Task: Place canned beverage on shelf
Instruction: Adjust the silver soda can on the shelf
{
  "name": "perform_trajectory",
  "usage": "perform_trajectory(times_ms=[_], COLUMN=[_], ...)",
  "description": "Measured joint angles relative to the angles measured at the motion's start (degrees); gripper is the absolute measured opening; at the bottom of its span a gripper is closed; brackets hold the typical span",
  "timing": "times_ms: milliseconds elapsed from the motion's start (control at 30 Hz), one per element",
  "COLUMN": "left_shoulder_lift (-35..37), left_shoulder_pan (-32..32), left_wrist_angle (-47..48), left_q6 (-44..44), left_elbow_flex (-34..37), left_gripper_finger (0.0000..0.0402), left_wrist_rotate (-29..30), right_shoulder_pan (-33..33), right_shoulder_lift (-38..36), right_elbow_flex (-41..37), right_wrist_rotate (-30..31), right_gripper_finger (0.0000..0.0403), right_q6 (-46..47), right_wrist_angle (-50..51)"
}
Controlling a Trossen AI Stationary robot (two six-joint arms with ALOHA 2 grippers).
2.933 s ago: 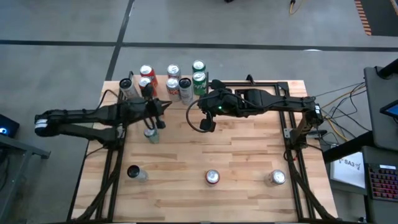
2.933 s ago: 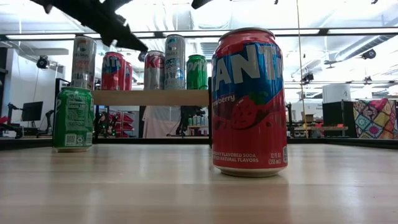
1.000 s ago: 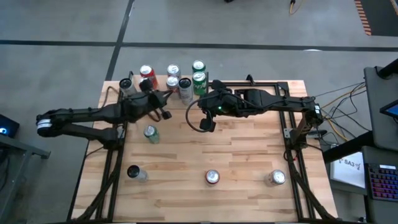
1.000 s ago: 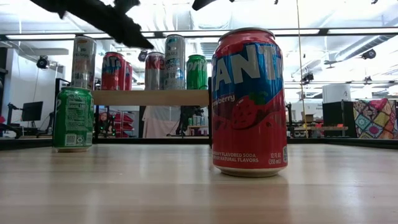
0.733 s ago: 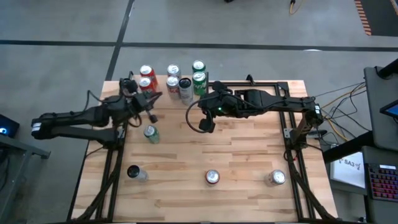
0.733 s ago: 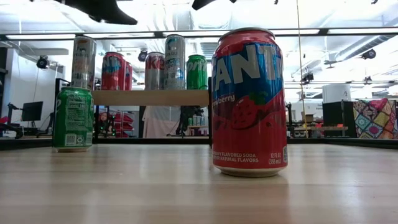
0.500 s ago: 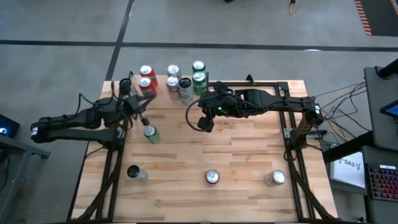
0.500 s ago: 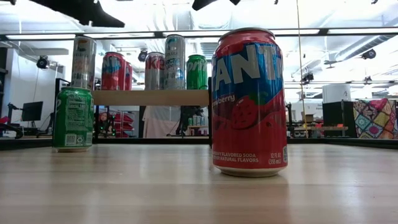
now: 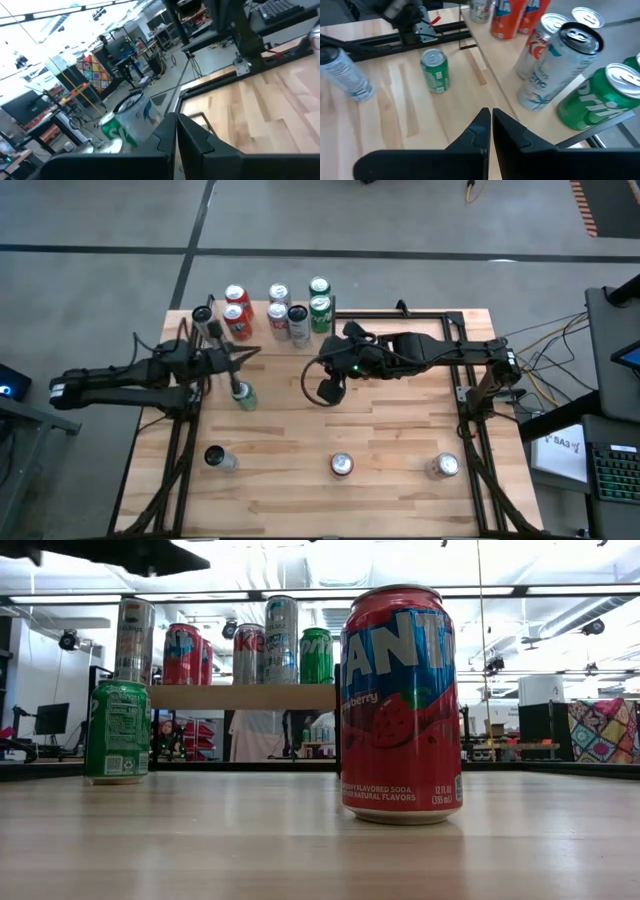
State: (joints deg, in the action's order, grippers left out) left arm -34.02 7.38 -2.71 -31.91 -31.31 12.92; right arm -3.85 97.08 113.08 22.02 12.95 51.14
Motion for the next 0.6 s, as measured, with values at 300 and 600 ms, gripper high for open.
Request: perform_trajectory(times_ms=[300, 600], left_shoulder_lift=[-13.8, -19.0], left_shoulder_pan=[1.7, 3.3], left_wrist_angle=[-6.3, -6.2], left_q6=[-2.8, -4.7], left_elbow_flex=[-2.1, -3.1], left_gripper_finger=[0.0, 0.0], left_wrist_rotate=[11.4, 14.6], right_shoulder_pan=[-2.5, -3.6], right_shoulder_lift=[0.0, 0.0], right_elbow_flex=[0.0, -0.1], right_wrist_rotate=[0.0, 0.0], right_gripper_finger=[0.0009, 0.0009], right_q6=[0.0, 0.0], right_wrist_angle=[0.0, 0.0])
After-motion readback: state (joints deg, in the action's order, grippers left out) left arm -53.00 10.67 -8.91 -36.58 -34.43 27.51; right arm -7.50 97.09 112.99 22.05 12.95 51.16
